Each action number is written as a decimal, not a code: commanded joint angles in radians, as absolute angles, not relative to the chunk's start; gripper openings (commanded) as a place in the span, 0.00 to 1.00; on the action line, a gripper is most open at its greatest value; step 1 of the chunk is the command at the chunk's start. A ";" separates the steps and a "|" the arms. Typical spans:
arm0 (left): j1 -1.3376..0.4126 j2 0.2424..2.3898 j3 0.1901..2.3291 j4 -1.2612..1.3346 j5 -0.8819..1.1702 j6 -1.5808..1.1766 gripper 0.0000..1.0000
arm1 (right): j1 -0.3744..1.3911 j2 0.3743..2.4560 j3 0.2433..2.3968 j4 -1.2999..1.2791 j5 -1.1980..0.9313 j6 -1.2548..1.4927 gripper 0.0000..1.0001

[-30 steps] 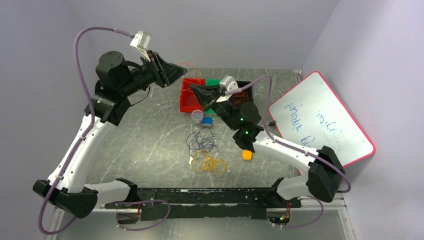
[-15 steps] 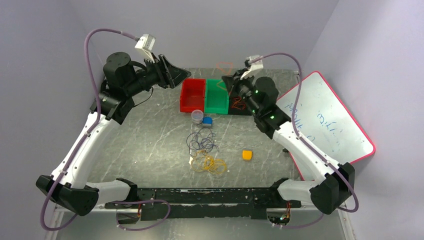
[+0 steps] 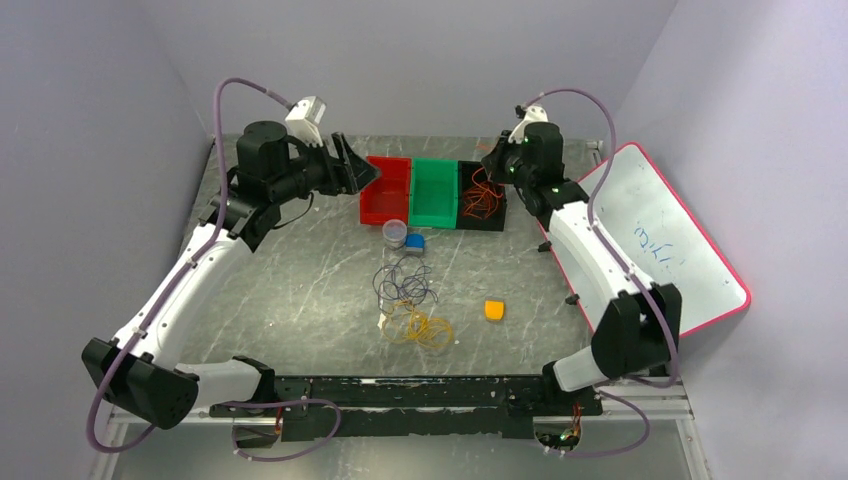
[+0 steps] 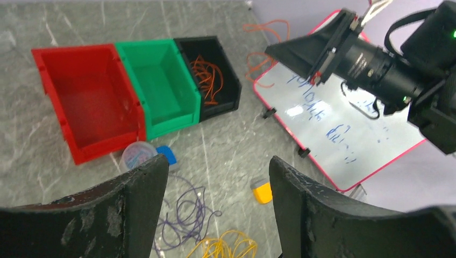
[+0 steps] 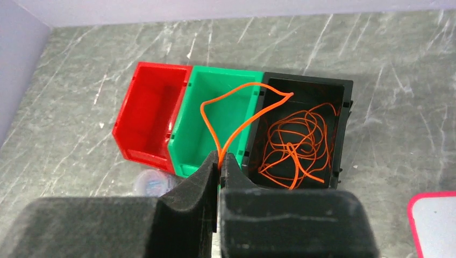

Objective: Untangle the cables

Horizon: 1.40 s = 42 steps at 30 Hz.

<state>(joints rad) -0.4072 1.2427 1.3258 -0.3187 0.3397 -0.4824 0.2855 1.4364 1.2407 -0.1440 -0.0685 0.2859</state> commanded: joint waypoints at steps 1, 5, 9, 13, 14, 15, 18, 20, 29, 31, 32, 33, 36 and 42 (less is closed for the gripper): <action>-0.400 1.230 1.295 -0.362 0.291 -0.453 0.73 | 0.245 1.534 1.316 -0.191 -0.155 0.305 0.00; -0.400 1.209 1.263 -0.365 0.274 -0.448 0.74 | 0.208 1.630 1.351 -0.201 -0.229 0.298 0.00; -0.400 1.201 1.247 -0.366 0.262 -0.443 0.74 | 0.187 1.705 1.374 -0.189 -0.285 0.290 0.00; -0.400 1.206 1.243 -0.374 0.255 -0.439 0.74 | 0.180 1.769 1.402 -0.191 -0.304 0.282 0.00; -0.399 1.207 1.243 -0.374 0.252 -0.439 0.74 | 0.179 1.783 1.409 -0.194 -0.298 0.278 0.00; -0.399 1.208 1.243 -0.376 0.253 -0.439 0.74 | 0.178 1.796 1.416 -0.196 -0.291 0.274 0.00; -0.399 1.210 1.241 -0.377 0.253 -0.437 0.74 | 0.178 1.832 1.438 -0.212 -0.258 0.261 0.00; -0.399 1.210 1.241 -0.380 0.252 -0.436 0.74 | 0.178 1.855 1.454 -0.224 -0.226 0.254 0.00; -0.399 1.216 1.234 -0.381 0.248 -0.438 0.74 | 0.178 1.960 1.511 -0.267 -0.161 0.239 0.00; -0.399 1.220 1.235 -0.380 0.251 -0.440 0.73 | 0.178 1.982 1.517 -0.265 -0.157 0.238 0.00; -0.398 1.222 1.235 -0.380 0.252 -0.440 0.73 | 0.177 1.993 1.521 -0.265 -0.156 0.238 0.00; -0.398 1.224 1.235 -0.378 0.253 -0.440 0.73 | 0.179 2.005 1.525 -0.265 -0.151 0.236 0.00; -0.399 1.229 1.235 -0.376 0.254 -0.443 0.73 | 0.181 2.048 1.542 -0.266 -0.146 0.232 0.00; -0.399 1.233 1.225 -0.374 0.249 -0.452 0.73 | 0.204 2.107 1.581 -0.282 -0.129 0.209 0.00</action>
